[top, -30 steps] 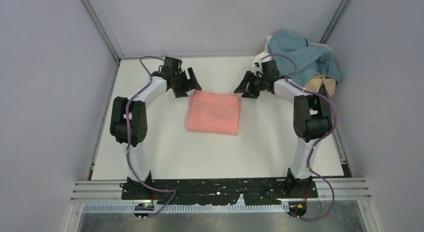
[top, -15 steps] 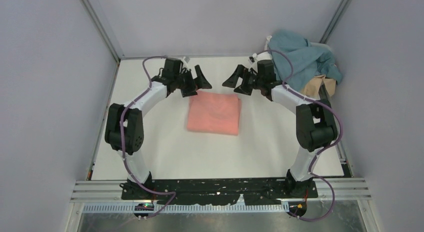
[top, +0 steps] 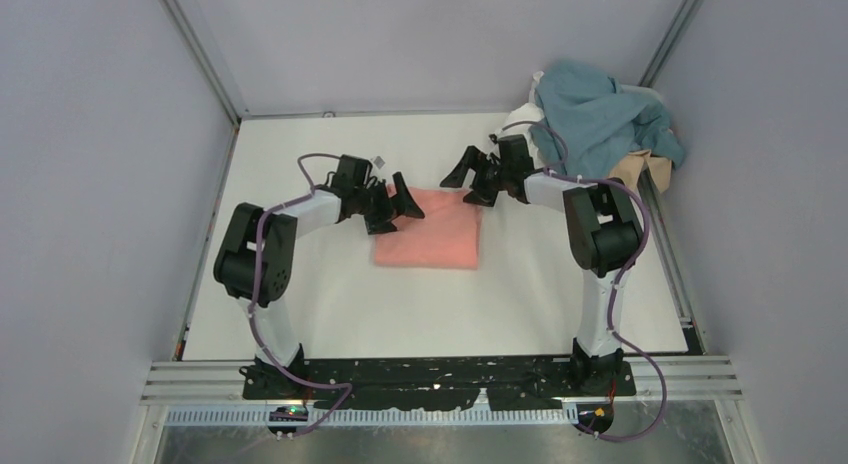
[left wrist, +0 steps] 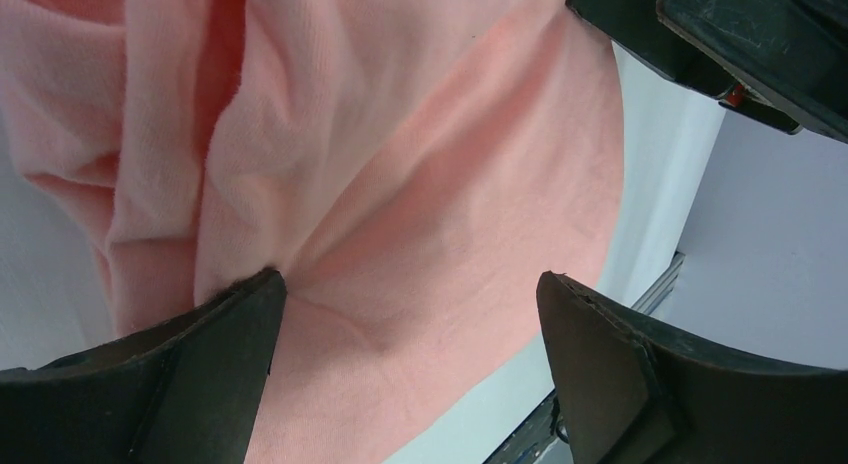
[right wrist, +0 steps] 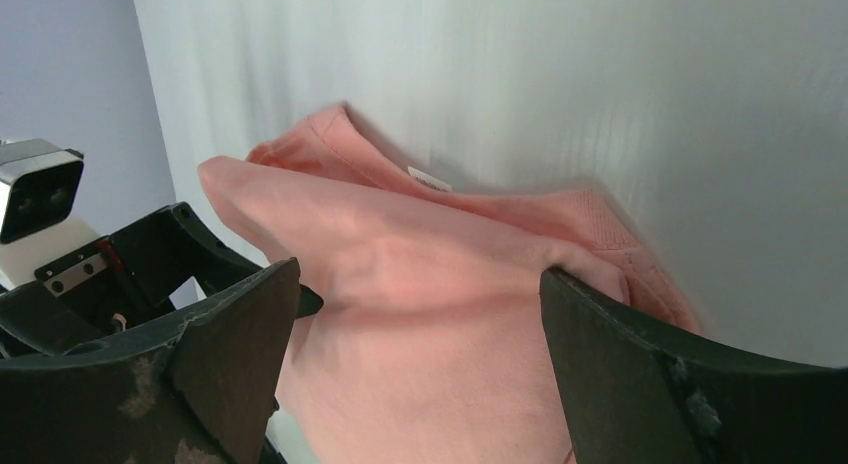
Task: Fold and stack the t-shirts
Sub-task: Smooth out wrinkles on the folded tshirt
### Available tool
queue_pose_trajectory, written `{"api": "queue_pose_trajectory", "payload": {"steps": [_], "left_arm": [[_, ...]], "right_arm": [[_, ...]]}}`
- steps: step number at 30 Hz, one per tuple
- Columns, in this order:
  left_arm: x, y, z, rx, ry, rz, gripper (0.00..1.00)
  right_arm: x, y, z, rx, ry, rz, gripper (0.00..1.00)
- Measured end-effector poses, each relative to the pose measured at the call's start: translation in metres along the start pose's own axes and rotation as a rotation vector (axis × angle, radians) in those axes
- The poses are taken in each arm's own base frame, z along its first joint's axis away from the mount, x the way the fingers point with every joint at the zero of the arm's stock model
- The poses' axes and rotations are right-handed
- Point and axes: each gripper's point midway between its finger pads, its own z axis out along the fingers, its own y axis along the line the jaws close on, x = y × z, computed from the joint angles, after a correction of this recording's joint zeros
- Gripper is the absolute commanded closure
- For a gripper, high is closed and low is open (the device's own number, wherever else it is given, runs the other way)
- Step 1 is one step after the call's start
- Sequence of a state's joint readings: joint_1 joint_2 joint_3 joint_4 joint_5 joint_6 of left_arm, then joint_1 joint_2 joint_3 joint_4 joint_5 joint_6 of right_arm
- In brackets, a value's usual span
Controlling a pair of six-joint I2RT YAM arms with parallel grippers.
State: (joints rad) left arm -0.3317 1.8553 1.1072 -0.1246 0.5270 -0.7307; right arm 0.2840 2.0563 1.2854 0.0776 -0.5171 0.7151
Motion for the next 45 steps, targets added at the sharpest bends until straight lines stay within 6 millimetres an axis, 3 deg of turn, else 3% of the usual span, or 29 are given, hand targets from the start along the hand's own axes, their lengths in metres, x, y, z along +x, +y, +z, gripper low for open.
{"api": "queue_pose_trajectory", "payload": {"steps": [4,8,11,14,17,20,22,23,27,30,34,40,45], "left_arm": [[-0.003,-0.001,-0.006,-0.022,-0.025,0.017,0.00],[-0.013,-0.013,-0.030,-0.044,-0.094,0.061,0.00],[-0.019,-0.032,-0.060,-0.021,-0.175,0.106,0.00],[-0.014,-0.050,-0.079,0.026,-0.216,0.145,0.00],[0.002,-0.061,-0.071,0.065,-0.182,0.177,0.00],[0.021,-0.064,-0.044,0.097,-0.106,0.187,0.01],[0.032,-0.062,-0.027,0.131,-0.065,0.176,0.00],[0.040,-0.050,-0.018,0.116,-0.042,0.158,0.00],[0.057,-0.019,-0.001,0.090,0.000,0.098,0.00],[0.057,-0.019,-0.001,0.102,-0.016,0.106,0.00],[0.057,-0.014,-0.005,0.110,-0.060,0.122,0.00],[0.057,-0.011,-0.012,0.098,-0.089,0.131,0.00],[0.061,-0.010,-0.025,0.083,-0.089,0.129,0.00]], "right_arm": [[-0.005,0.000,-0.001,0.033,-0.001,-0.020,0.05],[-0.017,0.003,-0.011,0.081,-0.028,-0.084,0.05],[-0.025,0.018,-0.041,0.109,-0.079,-0.151,0.05],[-0.026,0.056,-0.088,0.036,-0.165,-0.222,0.05],[-0.003,0.092,-0.118,-0.117,-0.218,-0.258,0.05],[0.047,0.108,-0.105,-0.229,-0.133,-0.244,0.05],[0.084,0.099,-0.083,-0.234,-0.034,-0.199,0.05],[0.096,0.093,-0.073,-0.230,-0.005,-0.168,0.05],[0.122,0.058,-0.049,-0.201,0.058,-0.027,0.05],[0.124,0.054,-0.050,-0.238,0.048,0.026,0.05],[0.131,0.028,-0.054,-0.203,0.042,0.078,0.05],[0.115,0.002,-0.074,-0.173,-0.032,0.121,0.05],[0.110,-0.009,-0.083,-0.147,-0.060,0.112,0.05]]}}
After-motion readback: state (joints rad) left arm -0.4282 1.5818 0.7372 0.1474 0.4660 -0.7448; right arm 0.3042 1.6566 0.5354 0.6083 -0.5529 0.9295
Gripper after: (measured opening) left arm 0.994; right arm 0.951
